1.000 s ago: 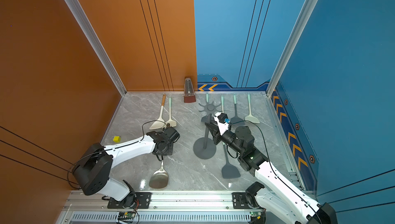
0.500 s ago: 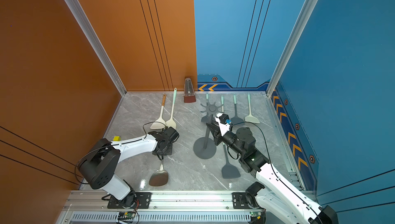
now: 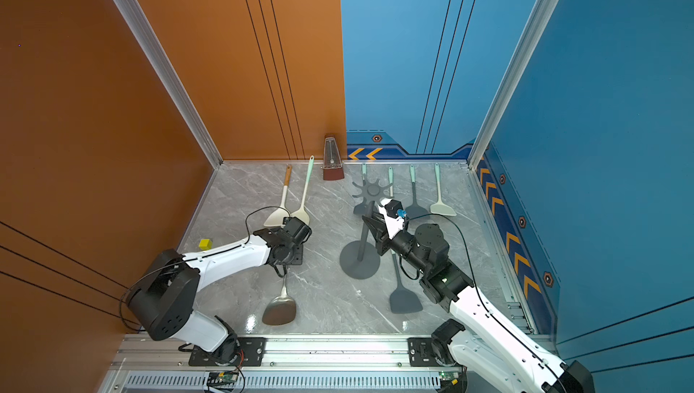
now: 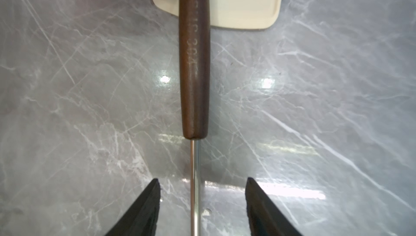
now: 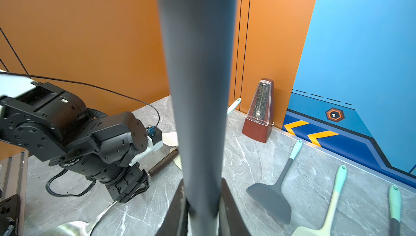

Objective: Take the spatula off the kitchen utensil rack
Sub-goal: Place the spatula at the center of the board.

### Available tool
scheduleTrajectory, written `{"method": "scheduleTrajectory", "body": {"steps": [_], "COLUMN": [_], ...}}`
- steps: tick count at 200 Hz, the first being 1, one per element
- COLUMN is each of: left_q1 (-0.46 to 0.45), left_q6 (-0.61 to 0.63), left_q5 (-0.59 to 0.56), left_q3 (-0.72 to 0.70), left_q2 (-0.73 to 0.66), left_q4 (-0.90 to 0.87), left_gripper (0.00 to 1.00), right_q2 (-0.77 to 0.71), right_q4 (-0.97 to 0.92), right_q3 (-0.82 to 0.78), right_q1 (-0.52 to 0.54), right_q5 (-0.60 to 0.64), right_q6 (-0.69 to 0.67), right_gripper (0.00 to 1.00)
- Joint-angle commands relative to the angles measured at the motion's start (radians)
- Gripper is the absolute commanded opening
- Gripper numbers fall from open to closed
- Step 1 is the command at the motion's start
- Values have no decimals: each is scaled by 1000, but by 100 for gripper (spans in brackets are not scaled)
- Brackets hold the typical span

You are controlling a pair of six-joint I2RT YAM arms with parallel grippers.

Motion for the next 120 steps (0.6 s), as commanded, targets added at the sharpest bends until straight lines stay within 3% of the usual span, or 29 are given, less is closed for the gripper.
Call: {"method": "scheduleTrajectory", "body": {"steps": [1, 13, 33, 51, 78, 100, 120], "left_q1": [-27, -37, -49, -59, -63, -59, -50], "left_q6": [11, 18, 43, 82, 129, 151, 168], "left_q5": [-42, -54, -69, -94, -120, -141, -142], "left_q3": [24, 30, 53, 75, 98, 102, 109], "left_q2": [-78, -121, -191, -239, -282, -294, -288], "left_q4": [-2, -2, -2, 0, -1, -1, -1], "left_gripper": [79, 92, 94, 94, 95, 98, 98], "right_q2": [12, 6, -7, -26, -75, -129, -181], "right_q4": [-201, -202, -203, -204, -212, -223, -239], "right_q3": [-27, -26, -30, -37, -48, -56, -59], "right_q1": [2, 4, 7, 12, 27, 40, 53], "right_q5": [34, 36, 36, 34, 33, 35, 47], "right_q6": [21, 20, 19, 21, 18, 9, 3], "right_gripper": [0, 0, 5, 18, 46, 61, 66]}}
